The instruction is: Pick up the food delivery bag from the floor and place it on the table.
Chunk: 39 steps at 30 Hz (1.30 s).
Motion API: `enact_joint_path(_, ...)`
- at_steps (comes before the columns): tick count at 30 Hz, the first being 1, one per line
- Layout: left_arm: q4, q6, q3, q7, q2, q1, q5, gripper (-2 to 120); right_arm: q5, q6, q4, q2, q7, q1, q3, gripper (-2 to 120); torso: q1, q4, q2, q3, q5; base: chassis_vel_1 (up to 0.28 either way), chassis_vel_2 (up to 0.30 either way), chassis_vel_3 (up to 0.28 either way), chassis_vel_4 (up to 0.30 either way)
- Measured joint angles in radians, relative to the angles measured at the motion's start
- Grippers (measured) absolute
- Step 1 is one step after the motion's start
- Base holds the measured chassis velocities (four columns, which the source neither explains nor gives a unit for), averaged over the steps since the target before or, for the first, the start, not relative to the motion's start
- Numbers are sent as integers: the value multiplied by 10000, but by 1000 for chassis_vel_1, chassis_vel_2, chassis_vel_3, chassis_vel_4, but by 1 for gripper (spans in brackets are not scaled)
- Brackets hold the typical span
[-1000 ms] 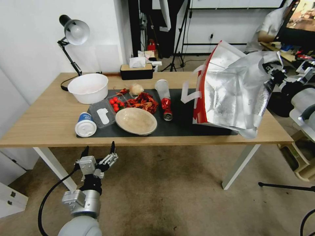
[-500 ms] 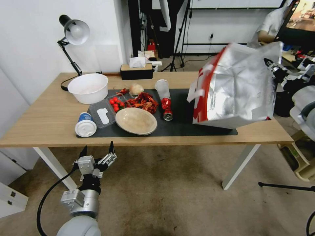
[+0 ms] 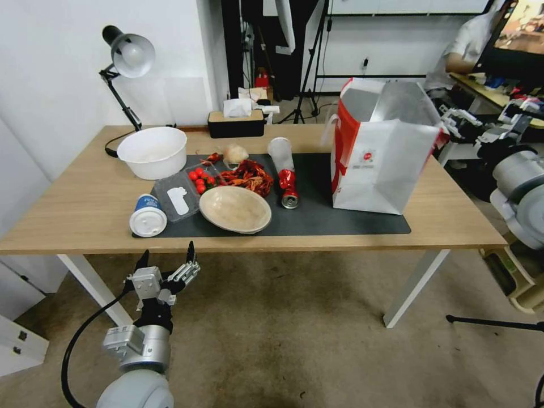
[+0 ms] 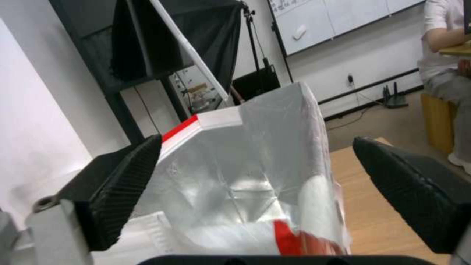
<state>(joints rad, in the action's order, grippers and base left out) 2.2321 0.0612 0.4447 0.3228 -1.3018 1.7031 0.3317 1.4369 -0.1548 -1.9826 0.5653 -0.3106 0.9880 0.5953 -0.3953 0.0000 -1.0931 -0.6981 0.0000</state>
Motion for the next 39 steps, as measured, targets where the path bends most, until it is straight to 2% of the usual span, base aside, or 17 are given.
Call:
enact_joint_path(5,35,-12,0,15,31,-35,70,100,-443,-30,-187,-29,52,363,175,100,0,1,0,0,-2,0,0,0,0)
enact_joint_path(7,62,-18,0,9,49,-39,75,100,-2592,224,-304,-107,310,753,225,100,1,1,1,0,0,0,0,0,0)
enact_joint_path(8,62,-18,0,9,49,-39,75,100,-2592,224,-304,-107,310,753,225,100,1,1,1,0,0,0,0,0,0)
enact_joint_path(10,82,19,1,-16,70,-68,144,100,-3461,312,-591,-121,325,1061,319,100,2,0,0,1,-1,0,0,0,0)
enact_joint_path(12,85,30,1,-16,71,-72,156,100,-3530,325,-621,-118,327,1094,332,100,2,0,1,0,-1,0,0,0,0)
enact_joint_path(13,118,148,0,-47,88,-127,220,100,-4059,493,-1044,-45,332,1469,429,100,1,0,1,0,-2,0,0,0,0)
enact_joint_path(16,155,177,7,-158,97,-132,227,100,-4299,548,-1540,81,289,1958,524,100,1,2,1,0,-1,0,0,0,0)
enact_joint_path(24,-52,620,74,-764,147,-62,64,100,-5430,1159,-2809,676,284,4025,592,100,2,1,1,1,-1,0,0,0,0)
enact_joint_path(27,-324,950,127,-888,182,-116,-9,100,-6715,2076,-2997,1394,494,5169,540,100,2,0,0,2,-3,0,0,0,0)
enact_joint_path(29,-439,1060,130,-973,199,-123,-38,100,-7115,2442,-2912,1676,556,5479,465,100,3,-1,0,2,-1,0,0,0,0)
enact_joint_path(32,-979,1569,75,-1472,232,-80,-426,100,-8441,3538,-2399,3067,911,6667,44,100,2,0,0,2,-3,0,0,0,0)
enact_joint_path(33,-979,1569,75,-1472,232,-80,-426,100,-8441,3538,-2399,3067,911,6667,44,100,2,0,0,2,-3,0,0,0,0)
enact_joint_path(36,-1582,1994,105,-1846,290,-195,-865,100,-9202,4293,-1630,4031,1262,7036,-349,100,3,-2,1,2,0,0,0,0,0)
enact_joint_path(39,-1998,2322,176,-1888,328,-281,-1148,100,-9398,4469,-1362,4466,1382,7163,-550,100,2,0,1,1,-2,0,0,0,0)
